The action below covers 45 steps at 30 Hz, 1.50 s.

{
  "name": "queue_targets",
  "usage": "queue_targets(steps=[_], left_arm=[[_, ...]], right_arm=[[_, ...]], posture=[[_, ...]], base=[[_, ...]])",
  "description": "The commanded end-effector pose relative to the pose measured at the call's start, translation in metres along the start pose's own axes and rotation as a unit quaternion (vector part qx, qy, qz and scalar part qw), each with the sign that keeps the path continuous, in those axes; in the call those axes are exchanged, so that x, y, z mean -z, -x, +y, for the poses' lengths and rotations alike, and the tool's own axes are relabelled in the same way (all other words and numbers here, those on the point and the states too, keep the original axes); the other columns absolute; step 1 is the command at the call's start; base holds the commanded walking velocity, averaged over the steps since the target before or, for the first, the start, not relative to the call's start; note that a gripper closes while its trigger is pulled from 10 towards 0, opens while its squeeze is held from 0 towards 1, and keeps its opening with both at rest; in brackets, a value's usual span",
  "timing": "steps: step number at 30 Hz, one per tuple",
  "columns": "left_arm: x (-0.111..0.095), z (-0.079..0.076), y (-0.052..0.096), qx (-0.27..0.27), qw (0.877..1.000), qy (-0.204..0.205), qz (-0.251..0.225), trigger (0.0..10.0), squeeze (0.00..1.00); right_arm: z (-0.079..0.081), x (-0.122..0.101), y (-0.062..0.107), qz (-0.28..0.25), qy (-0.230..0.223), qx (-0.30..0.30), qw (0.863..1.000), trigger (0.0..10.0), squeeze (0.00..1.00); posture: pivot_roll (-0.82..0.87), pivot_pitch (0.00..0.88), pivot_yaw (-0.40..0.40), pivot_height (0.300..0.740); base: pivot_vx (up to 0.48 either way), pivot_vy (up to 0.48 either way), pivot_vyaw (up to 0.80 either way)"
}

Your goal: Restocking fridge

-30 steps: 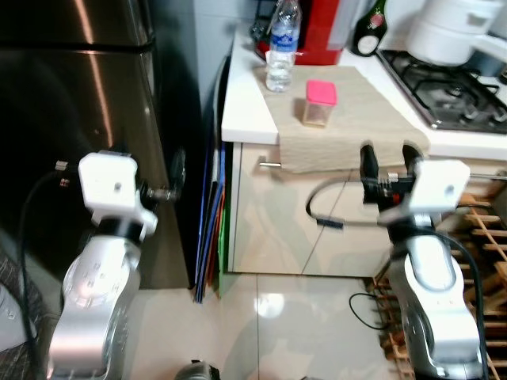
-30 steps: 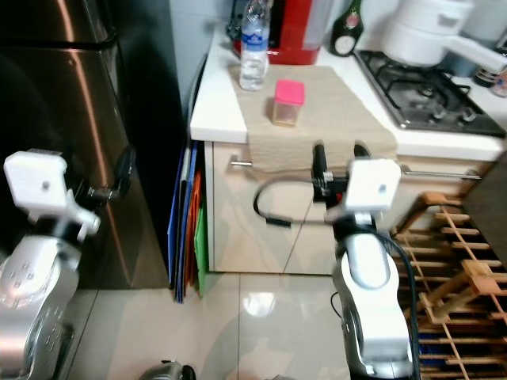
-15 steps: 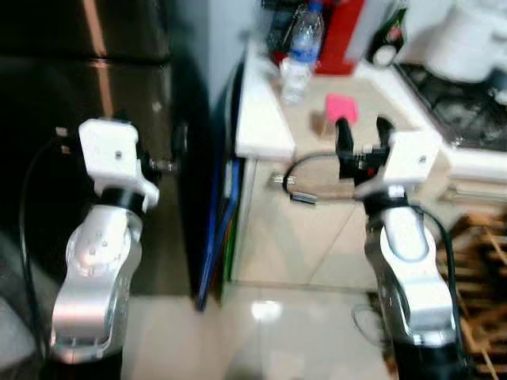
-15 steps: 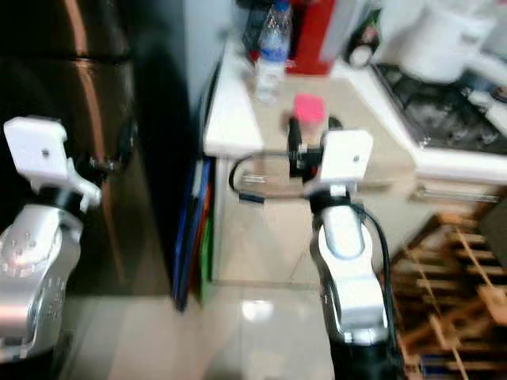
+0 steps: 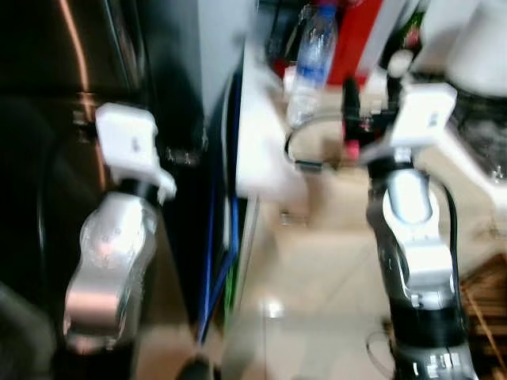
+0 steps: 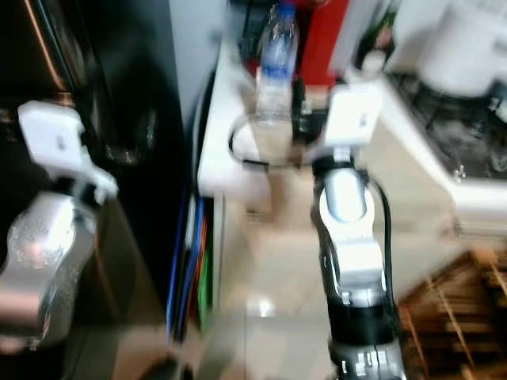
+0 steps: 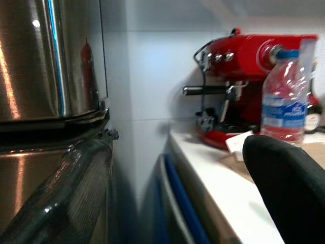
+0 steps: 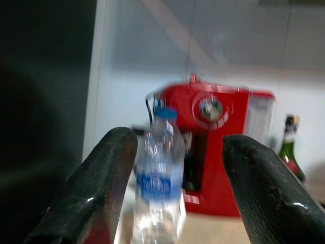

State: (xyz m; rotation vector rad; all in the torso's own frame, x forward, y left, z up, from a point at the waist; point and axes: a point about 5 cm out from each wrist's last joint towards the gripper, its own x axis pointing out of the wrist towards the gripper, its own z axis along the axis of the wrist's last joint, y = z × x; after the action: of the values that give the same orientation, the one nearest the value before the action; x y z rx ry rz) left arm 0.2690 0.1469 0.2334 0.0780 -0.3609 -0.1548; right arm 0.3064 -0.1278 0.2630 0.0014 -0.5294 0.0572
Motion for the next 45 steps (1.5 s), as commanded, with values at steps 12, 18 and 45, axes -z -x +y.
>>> queue_targets(steps=[12,18,45], left_arm=[[0.005,0.005,-0.002,-0.009,1.000,-0.001,0.016,10.0,0.00],[0.002,-0.002,-0.001,0.026,0.999,0.027,0.003,10.0,0.00],[-0.003,-0.017,0.001,0.094,0.990,0.108,0.001,10.0,0.00]], right_arm=[[-0.033,0.052,0.010,0.174,-0.009,0.108,0.979,10.0,0.00],[-0.030,0.065,0.014,0.215,-0.020,0.108,0.970,10.0,0.00],[-0.014,0.065,0.025,0.261,0.002,0.062,0.963,10.0,0.00]], posture=[[0.05,0.066,-0.035,0.740],[0.05,0.066,-0.033,0.740],[0.04,0.033,-0.044,0.740]], base=[[0.000,0.000,0.00],[0.000,0.000,0.00],[0.000,0.000,0.00]])
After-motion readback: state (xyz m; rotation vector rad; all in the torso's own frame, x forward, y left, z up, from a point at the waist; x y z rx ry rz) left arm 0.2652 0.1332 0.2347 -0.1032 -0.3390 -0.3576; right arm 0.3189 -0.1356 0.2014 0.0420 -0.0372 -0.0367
